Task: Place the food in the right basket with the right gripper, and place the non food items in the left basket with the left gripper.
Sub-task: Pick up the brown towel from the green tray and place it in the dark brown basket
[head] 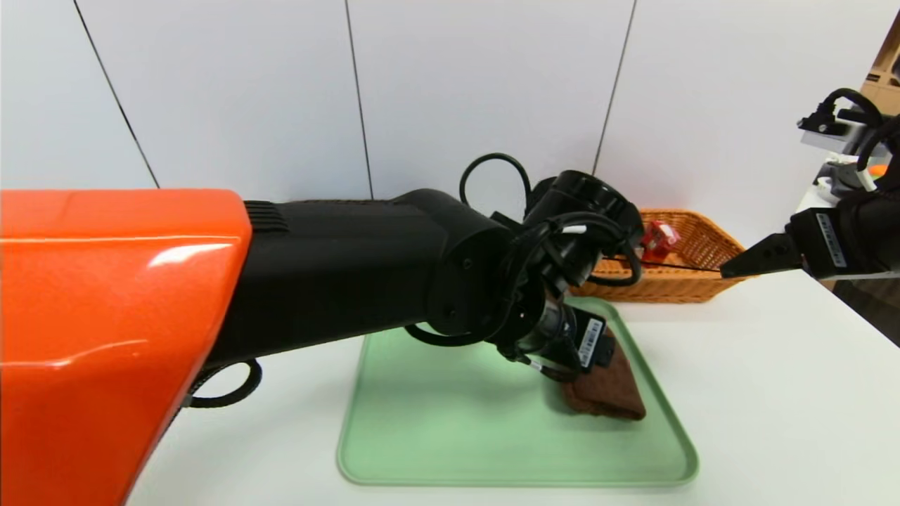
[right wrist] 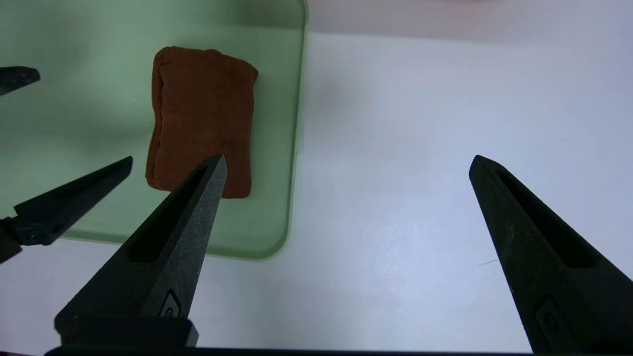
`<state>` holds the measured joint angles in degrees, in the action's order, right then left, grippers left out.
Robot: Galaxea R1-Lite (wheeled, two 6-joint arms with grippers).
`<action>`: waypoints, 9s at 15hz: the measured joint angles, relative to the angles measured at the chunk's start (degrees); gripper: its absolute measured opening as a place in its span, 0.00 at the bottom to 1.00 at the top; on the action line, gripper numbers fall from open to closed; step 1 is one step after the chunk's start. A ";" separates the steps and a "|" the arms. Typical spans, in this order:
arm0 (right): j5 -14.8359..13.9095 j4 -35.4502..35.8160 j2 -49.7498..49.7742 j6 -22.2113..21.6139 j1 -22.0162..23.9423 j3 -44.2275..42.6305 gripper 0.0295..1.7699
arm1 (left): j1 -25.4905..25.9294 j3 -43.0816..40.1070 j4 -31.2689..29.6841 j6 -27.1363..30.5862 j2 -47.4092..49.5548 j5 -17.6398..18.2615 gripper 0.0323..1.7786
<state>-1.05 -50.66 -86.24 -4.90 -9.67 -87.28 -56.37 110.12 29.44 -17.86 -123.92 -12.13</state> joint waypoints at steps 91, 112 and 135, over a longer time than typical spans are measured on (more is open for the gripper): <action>-0.33 0.52 6.25 -2.23 -5.92 9.29 0.96 | 31.68 2.50 -9.05 12.68 -0.83 6.55 0.26; -0.44 0.59 6.25 -2.36 -7.25 9.95 0.96 | 33.19 3.00 -11.39 12.65 -4.58 6.81 0.26; -0.43 0.48 8.68 -2.45 -7.45 10.41 0.96 | 33.24 2.67 -10.73 11.96 -0.37 6.77 0.87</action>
<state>-1.48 -50.19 -77.56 -7.35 -17.12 -76.87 -23.13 112.79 18.71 -5.90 -124.28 -5.36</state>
